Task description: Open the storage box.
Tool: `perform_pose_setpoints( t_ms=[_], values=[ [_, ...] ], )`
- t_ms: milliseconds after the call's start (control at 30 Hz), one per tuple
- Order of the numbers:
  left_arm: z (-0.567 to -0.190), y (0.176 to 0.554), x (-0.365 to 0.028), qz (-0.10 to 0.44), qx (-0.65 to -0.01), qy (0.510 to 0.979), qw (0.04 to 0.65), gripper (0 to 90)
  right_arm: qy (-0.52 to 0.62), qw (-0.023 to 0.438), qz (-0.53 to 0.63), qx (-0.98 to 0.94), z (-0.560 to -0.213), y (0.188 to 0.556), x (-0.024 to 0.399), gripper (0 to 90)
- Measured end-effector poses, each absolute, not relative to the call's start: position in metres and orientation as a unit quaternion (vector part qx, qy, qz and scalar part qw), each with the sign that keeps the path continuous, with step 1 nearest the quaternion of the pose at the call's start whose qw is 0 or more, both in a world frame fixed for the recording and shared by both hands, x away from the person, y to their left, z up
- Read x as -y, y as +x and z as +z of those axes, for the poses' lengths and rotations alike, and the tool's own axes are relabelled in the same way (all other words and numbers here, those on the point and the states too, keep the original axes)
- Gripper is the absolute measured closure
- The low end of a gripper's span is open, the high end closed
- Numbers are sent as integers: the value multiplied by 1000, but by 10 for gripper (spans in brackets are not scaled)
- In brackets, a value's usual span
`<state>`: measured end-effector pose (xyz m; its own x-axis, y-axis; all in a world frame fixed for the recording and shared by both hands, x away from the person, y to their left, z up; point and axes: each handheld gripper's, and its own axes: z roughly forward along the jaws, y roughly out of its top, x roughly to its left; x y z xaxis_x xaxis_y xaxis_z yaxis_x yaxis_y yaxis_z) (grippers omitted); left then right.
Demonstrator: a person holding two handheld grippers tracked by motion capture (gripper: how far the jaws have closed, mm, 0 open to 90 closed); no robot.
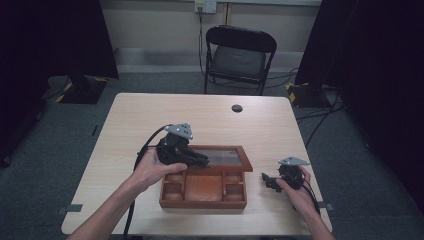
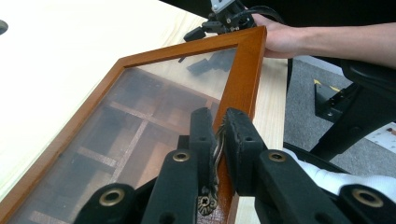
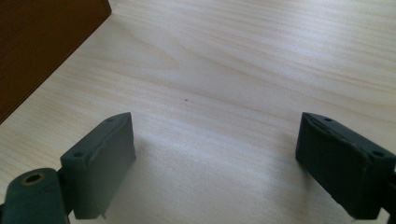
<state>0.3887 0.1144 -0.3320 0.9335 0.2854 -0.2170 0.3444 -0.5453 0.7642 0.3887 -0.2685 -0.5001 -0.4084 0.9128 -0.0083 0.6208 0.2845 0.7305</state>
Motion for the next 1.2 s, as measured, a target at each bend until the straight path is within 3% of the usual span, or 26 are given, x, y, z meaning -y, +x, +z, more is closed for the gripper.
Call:
perform_pose_setpoints(
  t_ms=[1200],
  values=[
    [-314, 406, -112, -16, -196, 870, 451, 822, 498, 219, 332, -771, -500, 389, 269, 114]
  ],
)
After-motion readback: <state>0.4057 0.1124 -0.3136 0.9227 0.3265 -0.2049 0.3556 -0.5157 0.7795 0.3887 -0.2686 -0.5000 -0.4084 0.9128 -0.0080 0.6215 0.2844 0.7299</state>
